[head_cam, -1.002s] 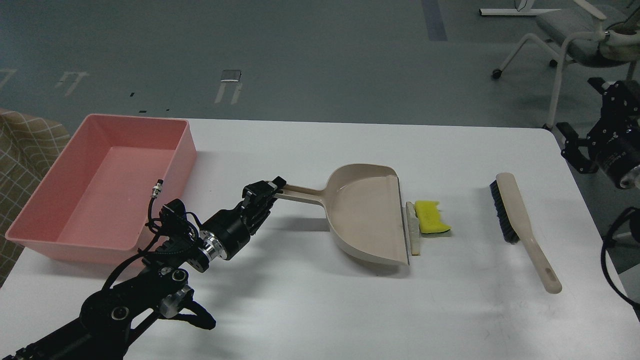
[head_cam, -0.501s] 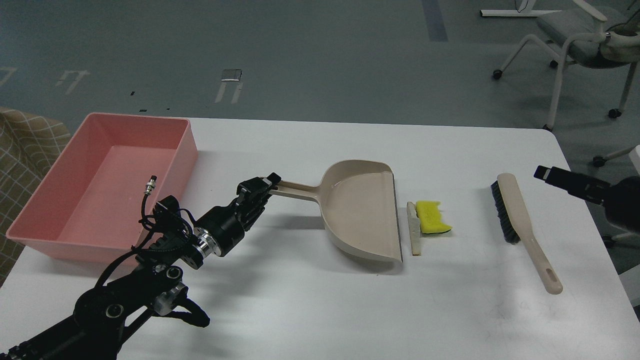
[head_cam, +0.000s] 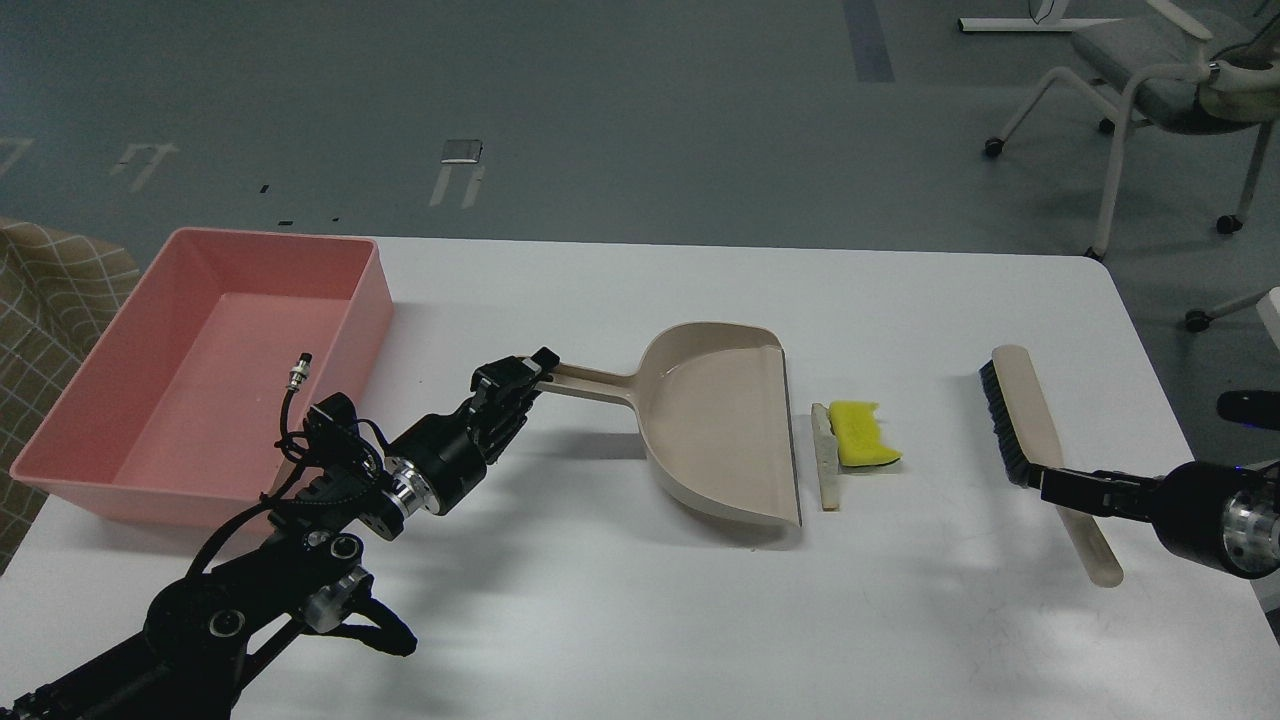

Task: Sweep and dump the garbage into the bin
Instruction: 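Reach the right gripper down and grasp the wooden brush handle, then sweep the sponge and stick into the dustpan with the brush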

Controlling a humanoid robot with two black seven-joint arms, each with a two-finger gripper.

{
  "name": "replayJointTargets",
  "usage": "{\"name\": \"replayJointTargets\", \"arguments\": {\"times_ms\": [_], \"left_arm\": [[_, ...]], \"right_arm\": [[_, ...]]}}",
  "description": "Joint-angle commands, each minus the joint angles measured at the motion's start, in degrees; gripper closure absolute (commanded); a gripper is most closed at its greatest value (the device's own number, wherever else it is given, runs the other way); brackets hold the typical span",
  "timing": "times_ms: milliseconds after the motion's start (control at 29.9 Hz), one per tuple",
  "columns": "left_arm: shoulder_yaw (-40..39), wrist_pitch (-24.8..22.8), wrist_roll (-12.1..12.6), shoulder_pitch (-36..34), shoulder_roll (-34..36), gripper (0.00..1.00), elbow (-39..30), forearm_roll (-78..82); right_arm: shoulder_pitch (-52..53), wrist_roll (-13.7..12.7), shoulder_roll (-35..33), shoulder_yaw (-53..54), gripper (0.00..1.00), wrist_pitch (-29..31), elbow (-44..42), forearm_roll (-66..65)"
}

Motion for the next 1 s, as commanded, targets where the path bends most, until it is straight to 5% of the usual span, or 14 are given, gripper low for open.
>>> {"name": "replayJointTargets", "arguments": {"times_ms": [0, 301, 401, 702, 969], "left_arm": [[-0.01, 0.00, -0.06, 0.27, 0.25, 0.86, -0.03, -0.05], [-0.01, 0.08, -0.85, 0.71, 0.52, 0.86, 0.06, -0.05], [-0.01, 0.08, -0.85, 0.89, 1.04, 0.85, 0.06, -0.05], [-0.01, 0.08, -0.94, 1.07, 0.96, 0.85, 0.06, -0.13], [-0.01, 0.52, -0.85, 0.98, 0.87, 0.85, 0.06, -0.05]], "right_arm": [[-0.51, -0.25, 0.02, -0.16, 0.31, 0.00, -0.30, -1.20], [-0.60, -0.69, 1.77, -0.16, 0.70, -0.09, -0.39, -4.27], [-0.60, -0.69, 2.04, -0.25, 0.97, -0.09, -0.39, -4.54], [-0.69, -0.25, 2.56, -0.34, 0.99, 0.00, -0.21, -4.01], [-0.25, 2.82, 7.31, 0.10, 0.98, 0.61, 2.33, -3.66]]}}
